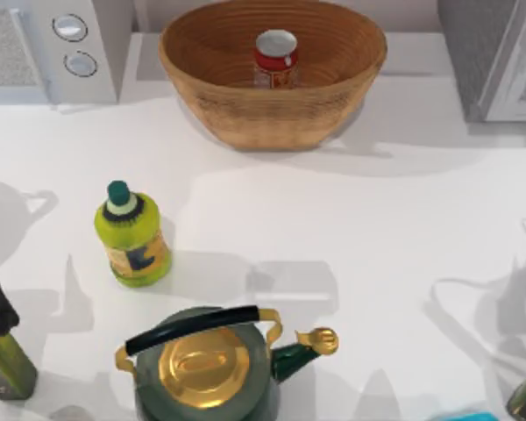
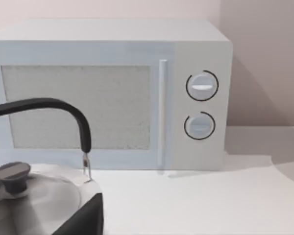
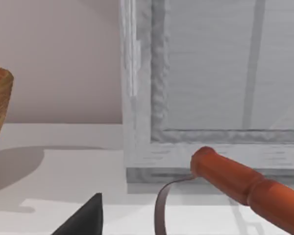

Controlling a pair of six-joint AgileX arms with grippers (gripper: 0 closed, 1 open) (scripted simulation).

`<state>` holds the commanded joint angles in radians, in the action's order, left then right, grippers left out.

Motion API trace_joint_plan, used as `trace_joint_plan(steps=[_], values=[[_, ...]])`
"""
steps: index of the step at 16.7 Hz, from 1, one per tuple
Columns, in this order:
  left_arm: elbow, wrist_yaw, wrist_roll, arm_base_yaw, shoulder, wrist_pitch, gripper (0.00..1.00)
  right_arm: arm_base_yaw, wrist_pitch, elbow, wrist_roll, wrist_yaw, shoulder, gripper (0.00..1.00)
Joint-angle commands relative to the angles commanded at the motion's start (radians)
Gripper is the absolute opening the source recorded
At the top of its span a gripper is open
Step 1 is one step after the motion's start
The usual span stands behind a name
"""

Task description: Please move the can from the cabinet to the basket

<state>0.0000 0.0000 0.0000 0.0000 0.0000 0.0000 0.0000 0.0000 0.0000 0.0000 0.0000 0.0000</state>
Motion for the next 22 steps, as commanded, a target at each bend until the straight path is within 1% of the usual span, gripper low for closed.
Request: trace_joint_plan(steps=[2, 4, 7, 11, 15, 22], values=[[0.0, 0.0, 0.0, 0.0, 0.0, 0.0, 1.0, 0.003, 0.001, 0.001, -0.001, 0.001, 0.004, 1.0], [0.0, 0.0, 0.0, 0.0, 0.0, 0.0, 1.0, 0.002, 0.019, 0.016, 0.004, -0.029, 0.024, 1.0], [0.0, 0.0, 0.0, 0.0, 0.0, 0.0, 1.0, -0.013, 0.094, 0.061, 0.017, -0.128, 0.104, 1.0], [0.0, 0.0, 0.0, 0.0, 0.0, 0.0, 1.0, -0.087, 0.275, 0.137, 0.028, -0.298, 0.283, 1.0], [0.0, 0.0, 0.0, 0.0, 0.0, 0.0, 1.0, -0.242, 0.528, 0.22, 0.024, -0.47, 0.516, 1.0], [0.0, 0.0, 0.0, 0.0, 0.0, 0.0, 1.0, -0.617, 0.978, 0.326, 0.017, -0.749, 1.006, 1.0]])
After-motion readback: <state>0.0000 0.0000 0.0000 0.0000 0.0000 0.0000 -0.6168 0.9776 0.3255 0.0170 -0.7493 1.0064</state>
